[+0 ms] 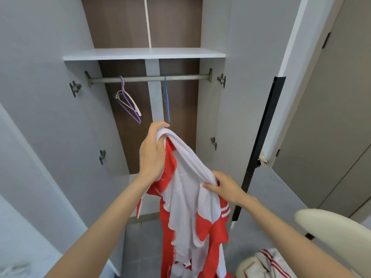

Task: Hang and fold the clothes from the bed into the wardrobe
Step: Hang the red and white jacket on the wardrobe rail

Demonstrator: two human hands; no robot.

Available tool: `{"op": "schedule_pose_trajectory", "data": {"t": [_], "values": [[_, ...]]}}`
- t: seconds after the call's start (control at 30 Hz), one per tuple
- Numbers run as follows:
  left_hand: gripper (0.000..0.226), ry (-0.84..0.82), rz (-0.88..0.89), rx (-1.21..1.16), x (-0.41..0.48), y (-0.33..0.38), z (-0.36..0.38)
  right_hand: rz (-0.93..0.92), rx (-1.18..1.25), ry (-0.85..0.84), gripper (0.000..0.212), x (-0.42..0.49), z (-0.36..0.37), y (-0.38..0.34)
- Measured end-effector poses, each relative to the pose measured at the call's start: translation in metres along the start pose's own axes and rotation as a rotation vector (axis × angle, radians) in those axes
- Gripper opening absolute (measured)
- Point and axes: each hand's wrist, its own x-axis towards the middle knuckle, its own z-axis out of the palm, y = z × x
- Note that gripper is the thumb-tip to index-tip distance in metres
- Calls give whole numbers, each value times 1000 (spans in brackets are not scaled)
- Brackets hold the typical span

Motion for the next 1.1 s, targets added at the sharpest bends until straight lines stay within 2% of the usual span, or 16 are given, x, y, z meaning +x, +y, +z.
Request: {"op": "schedule_pose_trajectory", "data": {"t": [0.03, 0.1, 0.17, 0.37, 0.43, 0.53, 0.6, 0.67, 0.7, 0.8, 0.9, 1.0, 1.1], "values": [[28, 26, -23, 13, 2, -5, -3, 4, 0, 14, 8, 1, -3, -2], [24, 62, -87, 66, 8, -16, -12, 2, -10, 38, 23, 6, -11, -9], [21, 70, -143, 148, 17, -31, -23, -25, 30, 79, 27, 15, -25, -23], [48, -203, -209, 428, 2, -47, -32, -64, 301, 188, 24, 48, -56, -77], [47, -248, -151, 345, -13, -29, -21, -41, 399, 233, 16, 59, -59, -95], [35, -395, -205, -37, -33, -3, -9, 13, 517, 293, 23, 70, -65, -117], [52, -573, -270, -157, -47, 4, -4, 36, 609, 292, 20, 73, -71, -125], [65, -666, -255, -89, -58, 3, 2, 69, 691, 284, 12, 74, -77, -130], [61, -656, -242, -46, -61, 1, 6, 88, 713, 281, 10, 74, -81, -130], [26, -536, -232, -53, -58, 0, 12, 149, 734, 283, 14, 76, -86, -127], [33, -500, -250, -153, -51, 7, 12, 187, 768, 208, 19, 75, -88, -113], [33, -426, -316, -252, -41, 15, 12, 178, 793, -24, 18, 67, -86, -96], [30, -313, -422, -374, -31, 18, 18, 232, 697, -56, 44, 56, -80, -82]]}}
